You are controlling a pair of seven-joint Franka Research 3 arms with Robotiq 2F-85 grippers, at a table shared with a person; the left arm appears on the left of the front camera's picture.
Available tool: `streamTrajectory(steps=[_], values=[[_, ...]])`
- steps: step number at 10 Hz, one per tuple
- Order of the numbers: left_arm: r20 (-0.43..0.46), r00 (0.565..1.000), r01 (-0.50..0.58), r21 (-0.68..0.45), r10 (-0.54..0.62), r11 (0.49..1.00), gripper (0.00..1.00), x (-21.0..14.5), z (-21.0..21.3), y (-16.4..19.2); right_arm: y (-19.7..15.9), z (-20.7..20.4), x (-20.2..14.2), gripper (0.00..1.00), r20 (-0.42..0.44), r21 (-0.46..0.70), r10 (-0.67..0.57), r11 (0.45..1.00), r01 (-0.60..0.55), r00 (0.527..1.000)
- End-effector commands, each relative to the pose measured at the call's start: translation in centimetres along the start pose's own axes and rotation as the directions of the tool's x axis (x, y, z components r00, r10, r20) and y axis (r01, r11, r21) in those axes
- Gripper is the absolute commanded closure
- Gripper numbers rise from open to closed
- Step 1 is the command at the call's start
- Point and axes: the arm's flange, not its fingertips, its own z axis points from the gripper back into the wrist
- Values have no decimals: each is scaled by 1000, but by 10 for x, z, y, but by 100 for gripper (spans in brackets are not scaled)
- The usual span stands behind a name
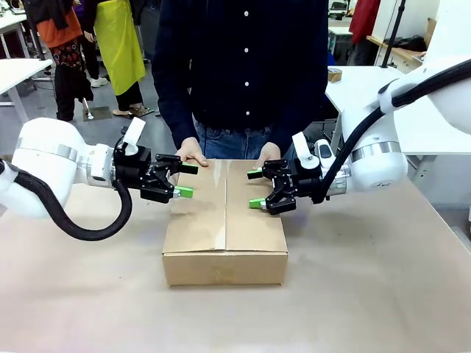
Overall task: Pack the gift set into the box.
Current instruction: Press and hold the closed box until the human finishes sealing it.
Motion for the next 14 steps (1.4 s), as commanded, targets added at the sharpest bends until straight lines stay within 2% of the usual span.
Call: streamTrajectory(steps=[1,2,4,6,8,9,10,14], values=[[-31,995,97,5,-97,995,0,-14,-12,6,6,-8,-5,0,18,-14,-29,999,29,999],[-64,991,115,-28,-117,993,0,-24,-14,8,4,-8,-6,0,13,-8,-64,998,64,998],[-88,991,105,-12,-105,994,0,-34,-12,10,0,-10,-10,0,-42,21,-127,992,128,991],[-124,990,66,9,-65,998,0,-38,-9,11,-3,-10,-6,0,-61,28,-117,993,118,991],[-163,986,51,24,-46,998,0,-38,-9,13,-6,-15,-9,0,-122,55,-134,988,141,984],[-191,982,2,57,9,998,0,-38,-9,14,0,-7,-4,0,-23,15,-116,993,116,993],[-98,994,57,2,-57,998,0,-34,-8,12,0,-7,-4,0,-23,15,-116,993,116,993],[-98,994,57,2,-57,998,0,-34,-8,12,0,-7,-4,0,-23,15,-116,993,116,993]])
